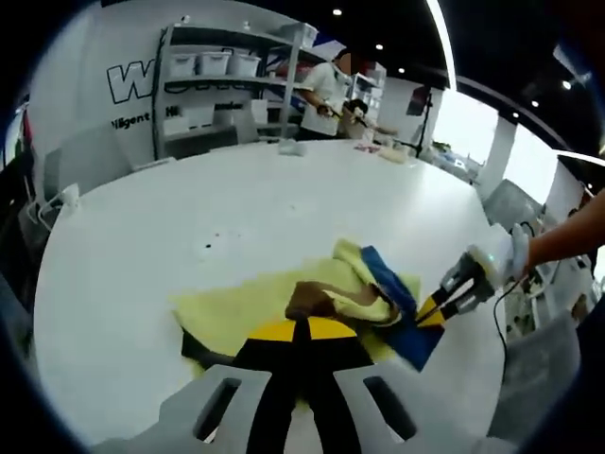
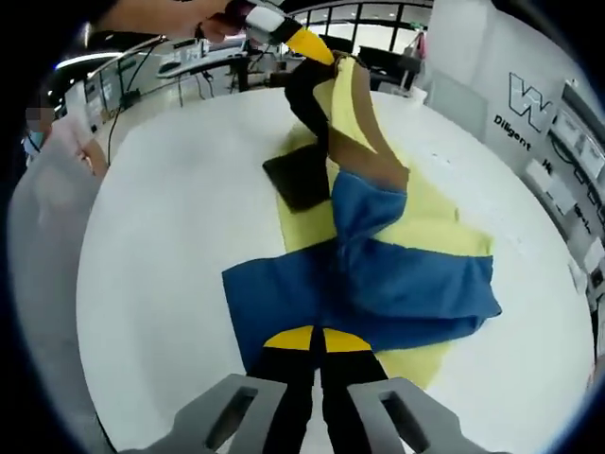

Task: Fold the garment on the visible template until the final outline fits inside the template.

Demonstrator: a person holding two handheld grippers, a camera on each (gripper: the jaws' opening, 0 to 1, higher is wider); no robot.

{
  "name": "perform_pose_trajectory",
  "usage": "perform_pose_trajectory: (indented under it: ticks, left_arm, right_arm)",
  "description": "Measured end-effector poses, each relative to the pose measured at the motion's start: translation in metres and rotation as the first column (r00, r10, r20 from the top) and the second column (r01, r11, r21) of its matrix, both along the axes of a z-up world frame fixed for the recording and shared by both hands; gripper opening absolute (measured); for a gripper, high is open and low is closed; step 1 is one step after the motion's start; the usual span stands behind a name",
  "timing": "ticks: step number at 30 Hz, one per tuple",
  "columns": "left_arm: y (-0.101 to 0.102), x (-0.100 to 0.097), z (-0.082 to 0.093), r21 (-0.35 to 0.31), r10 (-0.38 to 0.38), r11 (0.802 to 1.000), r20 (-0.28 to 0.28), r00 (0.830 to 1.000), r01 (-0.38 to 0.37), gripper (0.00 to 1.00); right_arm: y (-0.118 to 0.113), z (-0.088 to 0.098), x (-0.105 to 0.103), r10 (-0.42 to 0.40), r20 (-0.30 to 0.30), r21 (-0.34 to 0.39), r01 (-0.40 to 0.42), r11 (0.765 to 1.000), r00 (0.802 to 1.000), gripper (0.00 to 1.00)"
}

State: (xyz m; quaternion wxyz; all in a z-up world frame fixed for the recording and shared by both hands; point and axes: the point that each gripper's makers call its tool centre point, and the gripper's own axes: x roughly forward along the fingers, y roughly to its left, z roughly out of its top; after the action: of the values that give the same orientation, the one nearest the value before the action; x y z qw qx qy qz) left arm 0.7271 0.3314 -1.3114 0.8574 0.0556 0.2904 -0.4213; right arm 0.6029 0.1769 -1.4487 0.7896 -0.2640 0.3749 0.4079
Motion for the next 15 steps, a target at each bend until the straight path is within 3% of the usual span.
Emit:
perform_pose_trajectory:
  ticks: [7,15]
  left_arm:
    - [-0.001,-0.016,0.016,-0.010,-0.014,1.000,0.013,1.000,0.015,0.00]
    - [-0.004,-0.035,0.030,-0.013,-0.041,0.999,0.025,0.999,0.041,0.00]
  right_arm:
    - [-0.002,-0.001,-0.036,0.098,-0.023,-0.032,-0.098,0.995,0.995,0.00]
    - [-0.005,-0.001,-0.063,0.166,-0.030,-0.058,-0.168,0.984,0.986,0.00]
